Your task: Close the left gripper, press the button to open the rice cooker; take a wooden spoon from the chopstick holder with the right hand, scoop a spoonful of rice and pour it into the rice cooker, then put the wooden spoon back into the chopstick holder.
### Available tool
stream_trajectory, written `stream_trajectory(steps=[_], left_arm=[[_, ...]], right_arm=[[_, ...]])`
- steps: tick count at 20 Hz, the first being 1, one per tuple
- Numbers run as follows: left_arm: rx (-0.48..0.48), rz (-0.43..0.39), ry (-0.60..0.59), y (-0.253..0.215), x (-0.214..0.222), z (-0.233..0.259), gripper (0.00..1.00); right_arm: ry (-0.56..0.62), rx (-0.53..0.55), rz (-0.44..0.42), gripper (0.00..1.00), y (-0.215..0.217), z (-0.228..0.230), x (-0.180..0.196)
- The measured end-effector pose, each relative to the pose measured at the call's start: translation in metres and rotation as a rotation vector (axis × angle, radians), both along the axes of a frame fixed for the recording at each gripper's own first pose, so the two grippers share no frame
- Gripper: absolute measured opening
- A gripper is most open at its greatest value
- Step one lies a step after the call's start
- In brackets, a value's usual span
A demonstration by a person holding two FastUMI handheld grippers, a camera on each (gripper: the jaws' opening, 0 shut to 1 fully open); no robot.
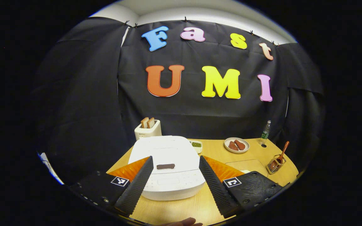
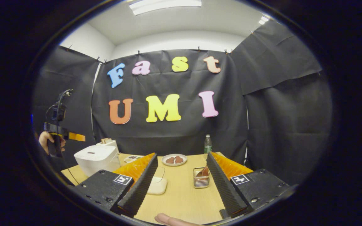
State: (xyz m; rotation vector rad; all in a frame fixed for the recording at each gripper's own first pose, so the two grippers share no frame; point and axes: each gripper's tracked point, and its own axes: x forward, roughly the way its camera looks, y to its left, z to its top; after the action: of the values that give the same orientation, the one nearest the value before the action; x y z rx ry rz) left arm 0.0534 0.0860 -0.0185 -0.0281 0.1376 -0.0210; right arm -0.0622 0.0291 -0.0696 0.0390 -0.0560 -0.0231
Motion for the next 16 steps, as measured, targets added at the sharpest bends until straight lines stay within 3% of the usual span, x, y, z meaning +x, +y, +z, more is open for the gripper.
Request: stream_trajectory(steps=[8,16], left_arm=[[0.018,-0.1,-0.174,-0.06,-0.088,0.02,0.93],[-0.008,-0.148,-0.208,-0.093,-0.132,-0.009,0.94]], right_arm=[[-0.02,-0.029,-0.041,0.99,-0.005,0.009,-0.01],[-0.006,-0.009,-0.009,0.98,-0.007,0.002,-0.011]])
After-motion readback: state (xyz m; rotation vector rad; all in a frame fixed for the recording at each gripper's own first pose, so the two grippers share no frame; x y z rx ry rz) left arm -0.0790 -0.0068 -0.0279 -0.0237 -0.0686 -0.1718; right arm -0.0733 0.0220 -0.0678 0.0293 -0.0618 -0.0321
